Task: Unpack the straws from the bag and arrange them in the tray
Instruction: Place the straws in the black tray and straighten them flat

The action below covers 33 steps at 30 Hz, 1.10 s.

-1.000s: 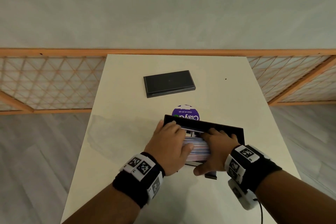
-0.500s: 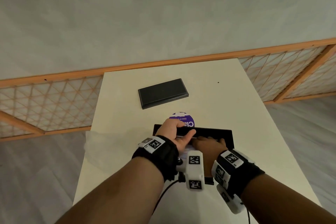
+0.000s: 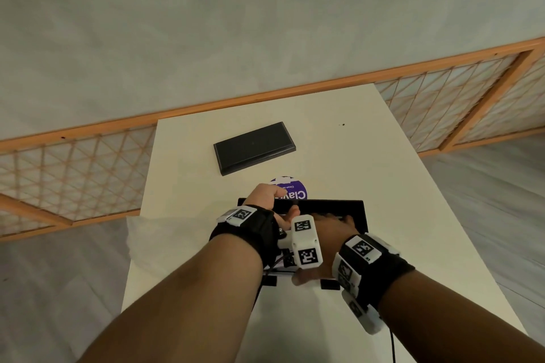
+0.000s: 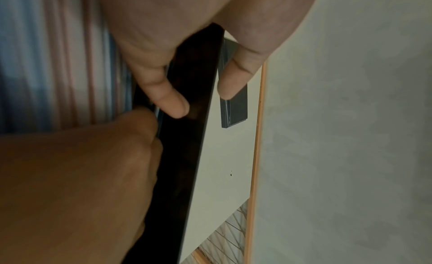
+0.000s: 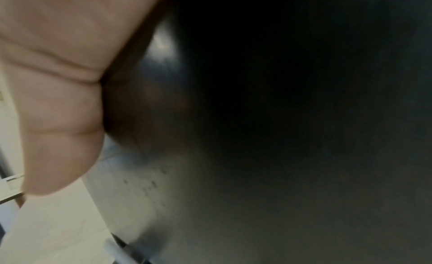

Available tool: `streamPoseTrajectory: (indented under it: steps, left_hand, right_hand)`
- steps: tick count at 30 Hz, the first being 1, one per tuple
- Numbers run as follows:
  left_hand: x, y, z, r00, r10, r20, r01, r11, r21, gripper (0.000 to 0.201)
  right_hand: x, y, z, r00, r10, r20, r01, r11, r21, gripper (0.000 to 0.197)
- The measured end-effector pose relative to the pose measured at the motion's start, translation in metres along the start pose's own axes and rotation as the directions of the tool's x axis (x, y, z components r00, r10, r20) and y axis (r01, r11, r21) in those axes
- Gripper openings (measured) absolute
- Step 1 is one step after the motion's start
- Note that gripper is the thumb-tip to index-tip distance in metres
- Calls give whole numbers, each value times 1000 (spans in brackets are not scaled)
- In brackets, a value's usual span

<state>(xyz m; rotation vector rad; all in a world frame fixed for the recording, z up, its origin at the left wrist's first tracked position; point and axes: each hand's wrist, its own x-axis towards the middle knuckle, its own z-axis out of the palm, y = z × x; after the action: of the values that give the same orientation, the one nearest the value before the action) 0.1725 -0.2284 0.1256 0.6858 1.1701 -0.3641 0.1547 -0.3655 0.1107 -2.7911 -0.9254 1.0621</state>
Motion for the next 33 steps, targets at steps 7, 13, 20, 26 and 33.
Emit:
streamPoseTrajectory:
  steps: [7, 13, 20, 26, 33]
  left_hand:
    - [15, -6, -7, 987, 154, 49, -159, 981, 115, 12]
    - [5, 7, -26, 988, 157, 4, -156, 976, 155, 26]
    - [-47, 17, -54, 878, 479, -8, -354, 660, 663, 30]
    - [-27, 11, -96, 689, 718, 102, -553, 430, 713, 56]
    - [-12, -23, -96, 804, 488, 338, -530, 333, 780, 113]
  right_hand:
    - [13, 5, 13, 998, 46, -47, -44, 999, 30, 74]
    - [10, 2, 12, 994, 79, -75, -76, 996, 41, 90]
    - [2, 3, 6, 994, 67, -91, -70, 997, -24, 91]
    - [5, 6, 10, 991, 104, -85, -100, 994, 47, 106]
    - [10, -6, 4, 990, 134, -51, -137, 988, -73, 112]
